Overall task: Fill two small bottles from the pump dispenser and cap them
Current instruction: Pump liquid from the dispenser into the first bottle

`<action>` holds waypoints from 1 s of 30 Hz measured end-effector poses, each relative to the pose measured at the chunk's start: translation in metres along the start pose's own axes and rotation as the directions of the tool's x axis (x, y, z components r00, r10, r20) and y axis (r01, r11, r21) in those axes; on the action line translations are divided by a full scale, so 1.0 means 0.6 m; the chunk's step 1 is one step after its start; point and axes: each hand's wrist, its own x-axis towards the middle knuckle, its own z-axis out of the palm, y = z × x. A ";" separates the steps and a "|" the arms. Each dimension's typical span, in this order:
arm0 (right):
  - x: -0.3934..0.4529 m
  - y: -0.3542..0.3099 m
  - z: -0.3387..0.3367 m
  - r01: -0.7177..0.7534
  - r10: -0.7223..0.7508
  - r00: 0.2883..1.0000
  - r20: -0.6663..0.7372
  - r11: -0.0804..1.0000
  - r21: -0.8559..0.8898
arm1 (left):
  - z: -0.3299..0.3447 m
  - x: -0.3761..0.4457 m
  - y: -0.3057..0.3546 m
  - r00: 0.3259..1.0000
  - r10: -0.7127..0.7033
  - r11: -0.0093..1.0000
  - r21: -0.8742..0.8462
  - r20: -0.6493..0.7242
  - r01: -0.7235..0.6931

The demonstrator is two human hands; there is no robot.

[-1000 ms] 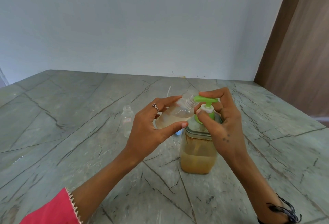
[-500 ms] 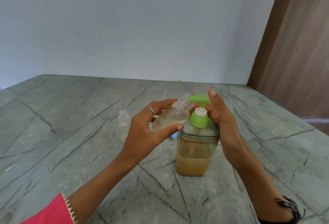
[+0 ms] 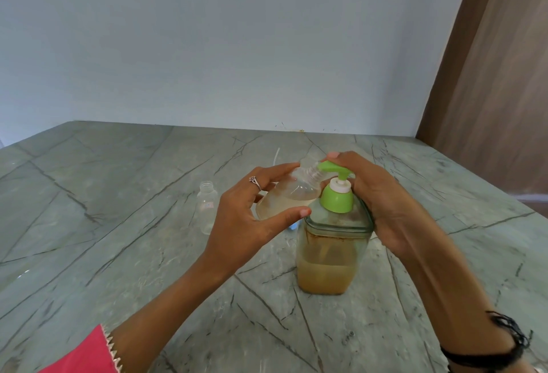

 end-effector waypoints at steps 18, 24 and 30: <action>-0.006 0.006 -0.004 0.059 -0.057 0.997 0.047 0.997 -0.055 | -0.003 0.002 -0.003 1.000 0.000 1.000 0.002 0.004 0.000; -0.003 0.004 0.000 0.035 -0.035 0.999 0.039 0.999 -0.005 | -0.002 -0.001 -0.004 1.000 -0.020 1.000 0.011 -0.008 0.020; 0.005 -0.004 -0.004 0.014 -0.019 0.998 0.056 0.996 0.091 | 0.000 -0.004 -0.007 0.998 -0.054 0.998 -0.019 -0.016 0.054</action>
